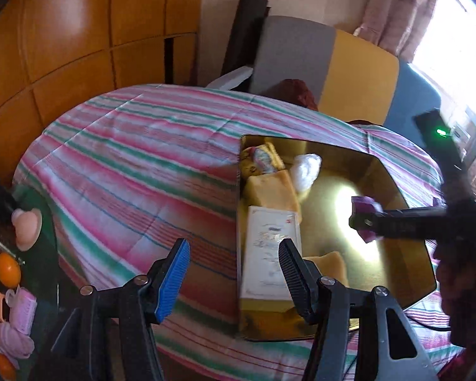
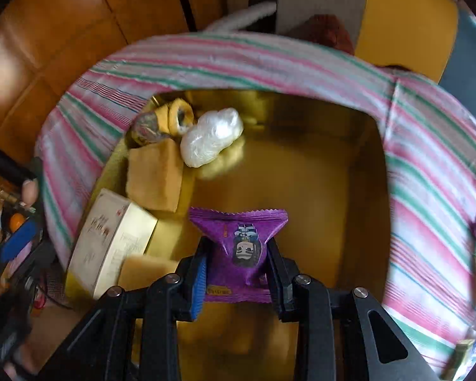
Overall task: Organize objects
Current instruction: 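Carry the purple snack packet into the tray and open the right tool, then move both tools from the tray back toward the remaining items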
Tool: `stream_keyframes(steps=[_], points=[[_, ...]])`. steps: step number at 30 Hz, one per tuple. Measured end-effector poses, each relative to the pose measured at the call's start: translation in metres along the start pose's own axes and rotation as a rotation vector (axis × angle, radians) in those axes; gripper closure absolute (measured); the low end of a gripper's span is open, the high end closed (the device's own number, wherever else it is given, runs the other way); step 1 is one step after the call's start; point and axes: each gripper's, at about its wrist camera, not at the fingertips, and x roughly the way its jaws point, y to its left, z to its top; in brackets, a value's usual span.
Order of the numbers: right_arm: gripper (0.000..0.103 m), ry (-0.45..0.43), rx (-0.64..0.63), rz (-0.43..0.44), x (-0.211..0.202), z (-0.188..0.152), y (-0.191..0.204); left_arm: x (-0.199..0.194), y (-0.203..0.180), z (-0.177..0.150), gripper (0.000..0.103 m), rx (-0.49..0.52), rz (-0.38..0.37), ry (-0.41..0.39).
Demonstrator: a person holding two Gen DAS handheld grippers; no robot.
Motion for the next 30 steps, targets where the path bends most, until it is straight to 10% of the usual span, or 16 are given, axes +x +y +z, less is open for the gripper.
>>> stream_keyframes(steps=[8, 30], points=[[0.051, -0.052, 0.133, 0.098, 0.029, 0.023, 0.001, 0.005, 0.011, -0.003, 0.044, -0.020, -0.005, 0.008], [0.031, -0.257, 0.015, -0.113, -0.066, -0.069, -0.022, -0.019, -0.047, -0.005, 0.044, 0.128, -0.057, -0.035]])
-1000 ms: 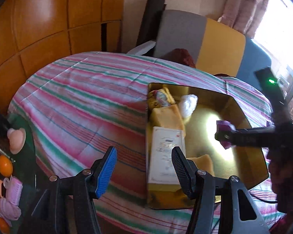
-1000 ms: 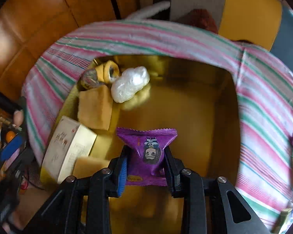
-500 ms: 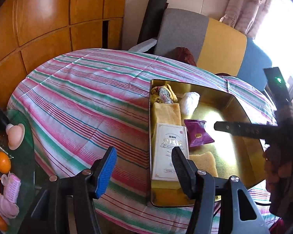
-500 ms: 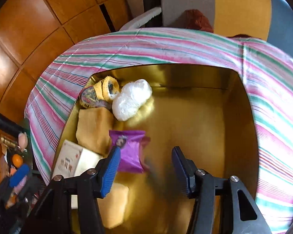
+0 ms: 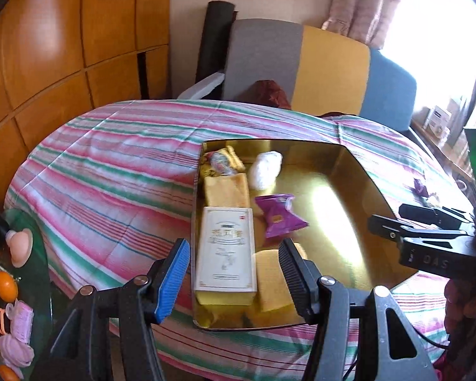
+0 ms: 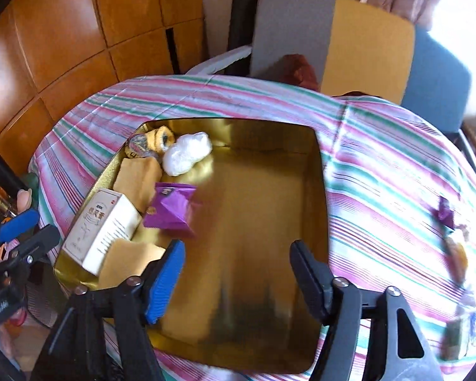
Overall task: Organize objects
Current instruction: 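Move both tools from the tray back toward the remaining items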
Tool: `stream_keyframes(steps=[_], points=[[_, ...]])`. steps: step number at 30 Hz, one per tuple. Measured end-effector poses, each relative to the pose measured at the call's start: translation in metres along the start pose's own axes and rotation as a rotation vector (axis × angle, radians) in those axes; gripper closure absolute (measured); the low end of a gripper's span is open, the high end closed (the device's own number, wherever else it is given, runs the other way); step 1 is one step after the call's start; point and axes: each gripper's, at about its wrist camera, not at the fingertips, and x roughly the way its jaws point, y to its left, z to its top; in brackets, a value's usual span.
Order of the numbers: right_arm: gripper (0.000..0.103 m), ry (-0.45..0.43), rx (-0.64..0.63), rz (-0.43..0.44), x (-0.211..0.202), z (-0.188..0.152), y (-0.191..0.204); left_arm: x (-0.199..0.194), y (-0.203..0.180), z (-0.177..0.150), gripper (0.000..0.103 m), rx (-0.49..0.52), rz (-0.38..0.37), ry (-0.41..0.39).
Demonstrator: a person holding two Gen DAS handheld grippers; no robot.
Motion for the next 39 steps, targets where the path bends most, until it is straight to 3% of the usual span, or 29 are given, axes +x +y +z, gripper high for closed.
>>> stream_keyframes(steps=[7, 14, 20, 26, 32, 36, 39], points=[[0.025, -0.007, 0.094, -0.037, -0.026, -0.030, -0.050, -0.002, -0.027, 0.000, 0.044, 0.062, -0.032, 0.003], [0.023, 0.021, 0.250, -0.160, -0.046, -0.062, -0.132, 0.001, -0.056, 0.000, 0.044, 0.127, -0.070, 0.011], [0.023, 0.010, 0.460, -0.267, -0.080, -0.090, -0.219, 0.002, -0.078, 0.000, 0.044, 0.168, -0.123, 0.017], [0.017, -0.020, 0.781, -0.361, -0.122, -0.123, -0.318, 0.006, -0.095, -0.001, 0.044, 0.195, -0.155, 0.033], [0.017, 0.064, 0.978, -0.308, -0.103, -0.152, -0.371, 0.008, -0.107, 0.000, 0.044, 0.217, -0.175, 0.043], [0.018, 0.049, 1.036, -0.422, -0.097, -0.160, -0.385, 0.010, -0.115, 0.002, 0.044, 0.236, -0.187, 0.045], [0.018, 0.090, 1.075, -0.372, -0.080, -0.163, -0.403, 0.008, -0.123, 0.002, 0.044, 0.250, -0.201, 0.044]])
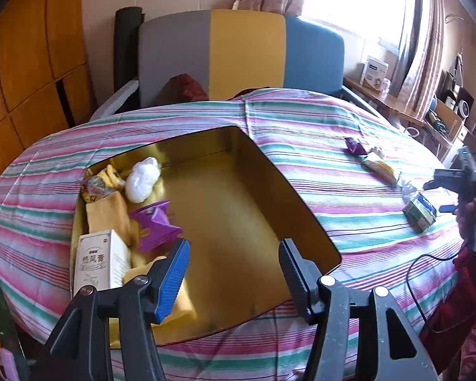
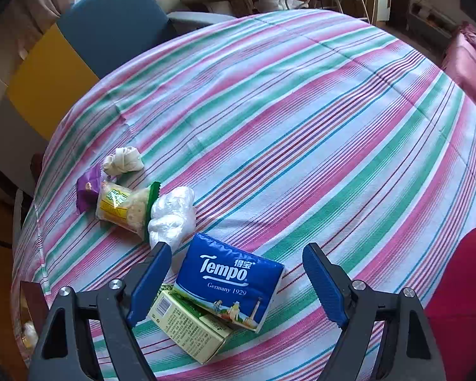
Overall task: Organize objects
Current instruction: 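Move both tools from the tray back toward the remaining items, then close the left tool on the green-and-white box while the right tool grasps the blue Tempo pack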
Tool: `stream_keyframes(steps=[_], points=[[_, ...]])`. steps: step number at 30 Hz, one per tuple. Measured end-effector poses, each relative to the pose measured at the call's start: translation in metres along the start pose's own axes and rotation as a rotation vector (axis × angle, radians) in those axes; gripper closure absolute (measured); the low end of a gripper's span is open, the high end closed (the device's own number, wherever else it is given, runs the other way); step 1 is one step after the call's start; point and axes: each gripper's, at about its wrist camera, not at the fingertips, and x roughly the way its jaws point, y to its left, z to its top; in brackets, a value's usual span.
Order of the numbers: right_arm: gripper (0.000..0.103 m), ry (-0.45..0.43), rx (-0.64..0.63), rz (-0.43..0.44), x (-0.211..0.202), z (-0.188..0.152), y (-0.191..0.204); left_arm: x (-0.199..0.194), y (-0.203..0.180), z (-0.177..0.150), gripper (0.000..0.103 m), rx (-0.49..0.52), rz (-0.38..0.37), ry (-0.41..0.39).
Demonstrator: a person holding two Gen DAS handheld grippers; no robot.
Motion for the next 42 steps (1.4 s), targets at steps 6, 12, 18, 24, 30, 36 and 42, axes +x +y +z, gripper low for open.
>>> stream_keyframes(steps=[6, 12, 18, 24, 30, 36, 42], points=[[0.023, 0.143, -0.175, 0.117, 0.026, -0.022, 0.038, 0.002, -0.014, 0.004, 0.044, 0.026, -0.028, 0.002], [0.030, 0.245, -0.363, 0.348, 0.027, -0.051, 0.090, 0.000, -0.035, 0.014, 0.044, 0.064, -0.086, -0.008], [0.026, 0.162, -0.236, 0.289, 0.023, -0.034, 0.062, 0.009, -0.082, 0.027, 0.044, 0.126, -0.239, 0.038], [0.026, 0.135, -0.184, 0.301, 0.019, -0.027, 0.051, 0.049, -0.149, 0.033, 0.044, 0.170, -0.395, 0.185], [0.025, 0.136, -0.164, 0.310, 0.019, -0.025, 0.047, 0.103, -0.202, 0.028, 0.033, 0.108, -0.453, 0.351], [0.025, 0.135, -0.169, 0.325, 0.019, -0.022, 0.045, 0.135, -0.235, 0.024, 0.025, 0.071, -0.393, 0.394], [0.025, 0.139, -0.208, 0.345, 0.021, -0.025, 0.054, 0.139, -0.223, 0.019, 0.054, 0.097, -0.395, 0.395]])
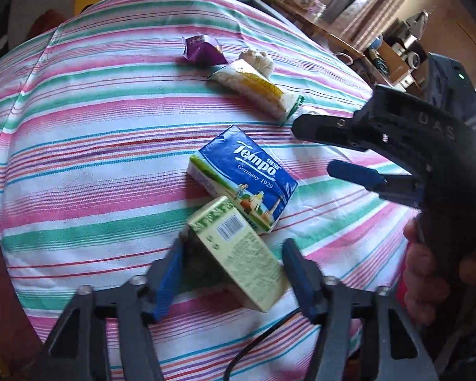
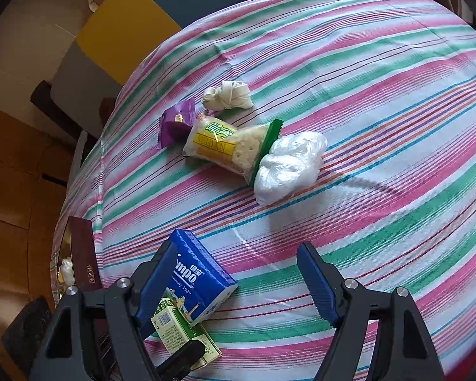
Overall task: Organize objects
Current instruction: 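Close the left tool on the green-and-white box while the right tool grasps the blue Tempo pack, then carry the green-and-white box into the tray and open the left tool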
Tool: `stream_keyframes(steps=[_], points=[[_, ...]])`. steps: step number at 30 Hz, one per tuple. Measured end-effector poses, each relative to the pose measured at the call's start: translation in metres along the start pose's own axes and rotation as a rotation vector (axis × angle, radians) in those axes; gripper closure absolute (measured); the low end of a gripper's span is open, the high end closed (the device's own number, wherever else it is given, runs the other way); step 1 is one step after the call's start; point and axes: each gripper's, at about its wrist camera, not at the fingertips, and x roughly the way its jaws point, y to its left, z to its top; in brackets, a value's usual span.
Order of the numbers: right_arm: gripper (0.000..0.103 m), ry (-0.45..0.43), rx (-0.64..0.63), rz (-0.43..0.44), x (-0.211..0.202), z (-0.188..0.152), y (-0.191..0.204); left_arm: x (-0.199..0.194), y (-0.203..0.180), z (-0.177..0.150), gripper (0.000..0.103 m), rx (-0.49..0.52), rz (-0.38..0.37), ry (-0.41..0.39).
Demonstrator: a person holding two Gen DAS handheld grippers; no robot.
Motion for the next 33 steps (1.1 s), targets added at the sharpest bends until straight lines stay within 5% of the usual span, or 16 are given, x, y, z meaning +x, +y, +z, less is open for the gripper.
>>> stream_keyframes(steps=[4, 13, 20, 22, 33], points=[[0.025, 0.004, -0.093, 0.003, 0.004, -0.003, 0.019, -0.022, 0.012, -0.011, 0.069, 0.088, 0.016, -0.022], [0.025, 0.043, -0.397, -0.122, 0.027, -0.022, 0.070, -0.038, 0.034, -0.032, 0.070, 0.089, -0.012, -0.052], [0.031, 0.095, -0.519, -0.218, 0.051, -0.032, 0.081, -0.024, 0.038, -0.031, 0.068, 0.069, -0.013, -0.038], [0.048, 0.097, -0.550, -0.245, 0.054, -0.033, 0.083, -0.025, 0.035, -0.032, 0.070, 0.101, 0.004, -0.050], [0.050, 0.102, -0.548, -0.245, 0.055, -0.032, 0.073, -0.099, 0.036, -0.051, 0.074, 0.106, -0.050, -0.194]])
